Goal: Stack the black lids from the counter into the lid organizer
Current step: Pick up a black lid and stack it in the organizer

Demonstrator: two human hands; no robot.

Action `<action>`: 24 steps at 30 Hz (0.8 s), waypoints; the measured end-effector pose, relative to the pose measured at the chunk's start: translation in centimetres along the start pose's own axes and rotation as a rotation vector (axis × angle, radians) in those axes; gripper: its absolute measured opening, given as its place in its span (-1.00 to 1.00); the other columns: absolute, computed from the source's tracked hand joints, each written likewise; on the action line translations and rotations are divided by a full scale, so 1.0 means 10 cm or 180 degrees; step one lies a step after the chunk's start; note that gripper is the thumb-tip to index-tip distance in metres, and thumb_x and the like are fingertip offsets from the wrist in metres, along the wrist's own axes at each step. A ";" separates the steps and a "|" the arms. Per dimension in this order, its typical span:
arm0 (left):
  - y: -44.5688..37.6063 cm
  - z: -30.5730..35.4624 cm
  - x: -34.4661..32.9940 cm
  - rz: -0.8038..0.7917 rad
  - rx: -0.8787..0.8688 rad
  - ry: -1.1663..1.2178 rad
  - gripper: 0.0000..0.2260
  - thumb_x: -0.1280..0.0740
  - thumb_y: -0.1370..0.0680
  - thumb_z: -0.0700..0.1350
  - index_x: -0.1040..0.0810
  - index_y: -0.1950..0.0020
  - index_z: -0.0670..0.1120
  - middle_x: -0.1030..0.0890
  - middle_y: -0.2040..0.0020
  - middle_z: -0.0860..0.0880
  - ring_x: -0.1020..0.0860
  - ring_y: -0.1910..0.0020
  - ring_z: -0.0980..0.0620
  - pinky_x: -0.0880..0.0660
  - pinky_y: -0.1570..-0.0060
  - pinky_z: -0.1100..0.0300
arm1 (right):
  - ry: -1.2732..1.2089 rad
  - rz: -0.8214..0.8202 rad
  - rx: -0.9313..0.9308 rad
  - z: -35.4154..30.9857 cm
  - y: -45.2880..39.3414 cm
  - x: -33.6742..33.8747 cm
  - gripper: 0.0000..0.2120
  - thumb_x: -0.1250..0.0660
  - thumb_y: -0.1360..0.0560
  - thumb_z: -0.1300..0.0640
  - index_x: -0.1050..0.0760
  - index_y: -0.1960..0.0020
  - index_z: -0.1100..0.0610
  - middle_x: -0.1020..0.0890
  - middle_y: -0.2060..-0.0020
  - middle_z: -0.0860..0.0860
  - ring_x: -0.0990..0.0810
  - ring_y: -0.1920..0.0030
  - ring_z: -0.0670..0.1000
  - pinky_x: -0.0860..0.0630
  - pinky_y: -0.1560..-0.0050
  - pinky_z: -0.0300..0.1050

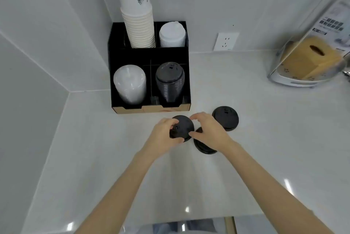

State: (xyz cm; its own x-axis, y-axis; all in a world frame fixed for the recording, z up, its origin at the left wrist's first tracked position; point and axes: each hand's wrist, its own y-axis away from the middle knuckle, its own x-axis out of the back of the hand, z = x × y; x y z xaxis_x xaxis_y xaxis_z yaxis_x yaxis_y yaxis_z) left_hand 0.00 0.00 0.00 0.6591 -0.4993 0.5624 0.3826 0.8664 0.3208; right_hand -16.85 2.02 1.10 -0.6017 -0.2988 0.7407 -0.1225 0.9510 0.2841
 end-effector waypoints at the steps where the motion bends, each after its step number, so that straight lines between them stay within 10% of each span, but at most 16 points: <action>1: -0.02 -0.04 -0.02 0.0052 0.0005 0.0041 -0.46 -0.45 -0.33 -0.20 -0.36 -0.27 -0.14 -0.43 -0.23 -0.16 -0.44 -0.17 -0.05 -0.37 -0.08 0.22 | 0.0068 0.0025 -0.0019 0.02 -0.02 -0.04 -0.53 -0.37 -0.40 0.11 -0.34 -0.27 0.12 -0.47 -0.25 0.07 -0.38 -0.25 0.08 -0.38 -0.18 -0.08; 24: -0.26 -0.31 -0.15 0.0450 0.0074 -0.0056 -0.35 -0.51 -0.18 -0.11 -0.40 -0.24 -0.05 -0.49 -0.19 -0.05 -0.42 -0.17 -0.01 -0.40 -0.15 0.19 | -0.0351 0.0018 -0.0080 0.19 -0.27 -0.29 -0.28 -0.51 -0.23 0.07 -0.30 -0.32 0.09 -0.44 -0.24 0.05 -0.37 -0.26 0.07 -0.33 -0.28 -0.06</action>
State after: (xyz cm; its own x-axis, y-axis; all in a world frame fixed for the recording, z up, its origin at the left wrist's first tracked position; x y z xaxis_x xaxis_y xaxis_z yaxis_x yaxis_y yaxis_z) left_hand -0.03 -1.51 -4.05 0.6939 -0.3722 0.6164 0.2714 0.9281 0.2548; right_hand -16.30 0.42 -2.97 -0.6856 -0.2816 0.6713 -0.0999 0.9498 0.2963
